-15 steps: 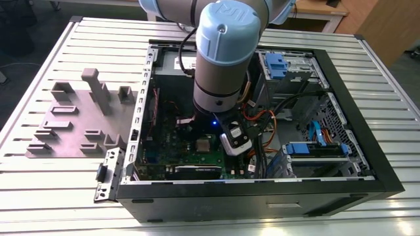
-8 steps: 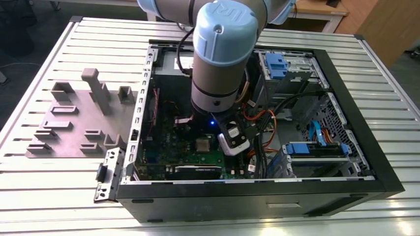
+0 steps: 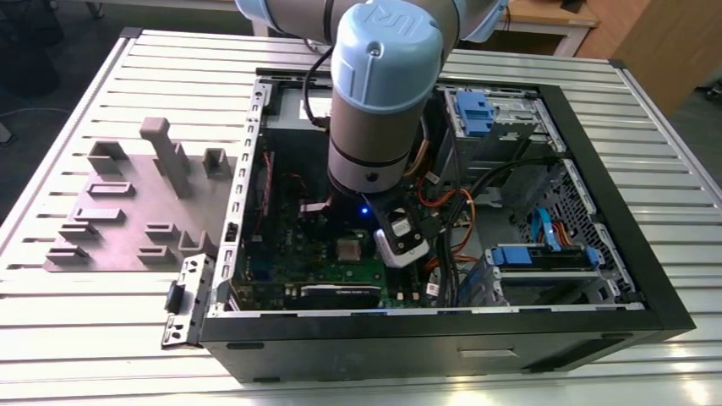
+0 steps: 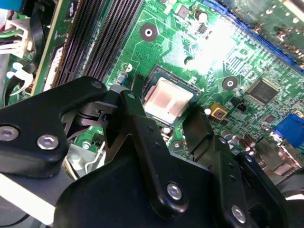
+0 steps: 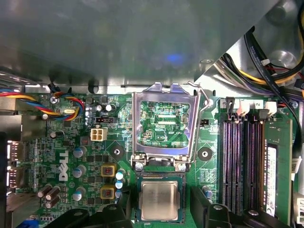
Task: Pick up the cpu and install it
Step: 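Place the cpu into insertion slot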
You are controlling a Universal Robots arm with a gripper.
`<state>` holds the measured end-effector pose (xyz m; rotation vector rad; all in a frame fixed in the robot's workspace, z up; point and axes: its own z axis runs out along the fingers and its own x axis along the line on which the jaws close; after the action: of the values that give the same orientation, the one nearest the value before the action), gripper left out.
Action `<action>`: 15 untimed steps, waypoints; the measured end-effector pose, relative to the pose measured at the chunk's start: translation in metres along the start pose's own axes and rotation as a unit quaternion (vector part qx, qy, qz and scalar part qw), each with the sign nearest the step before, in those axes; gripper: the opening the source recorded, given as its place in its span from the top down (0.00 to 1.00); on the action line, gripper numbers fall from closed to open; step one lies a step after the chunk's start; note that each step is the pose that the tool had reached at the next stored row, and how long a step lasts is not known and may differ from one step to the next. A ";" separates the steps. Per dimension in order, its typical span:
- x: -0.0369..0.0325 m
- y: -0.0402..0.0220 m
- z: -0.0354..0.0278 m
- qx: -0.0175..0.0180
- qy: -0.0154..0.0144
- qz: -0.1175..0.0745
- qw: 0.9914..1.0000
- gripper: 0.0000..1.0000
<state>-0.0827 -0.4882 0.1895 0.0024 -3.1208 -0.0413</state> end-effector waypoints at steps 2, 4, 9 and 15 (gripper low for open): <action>0.0001 0.0000 -0.0017 0.000 0.000 0.000 1.000 0.40; 0.0001 0.0001 -0.0029 0.000 0.001 0.000 1.000 0.40; -0.0006 0.0001 -0.0030 0.000 0.001 0.000 1.000 0.40; -0.0031 0.0001 -0.0023 0.000 0.001 0.000 1.000 0.40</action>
<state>-0.0795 -0.4881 0.1918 0.0026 -3.1194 -0.0417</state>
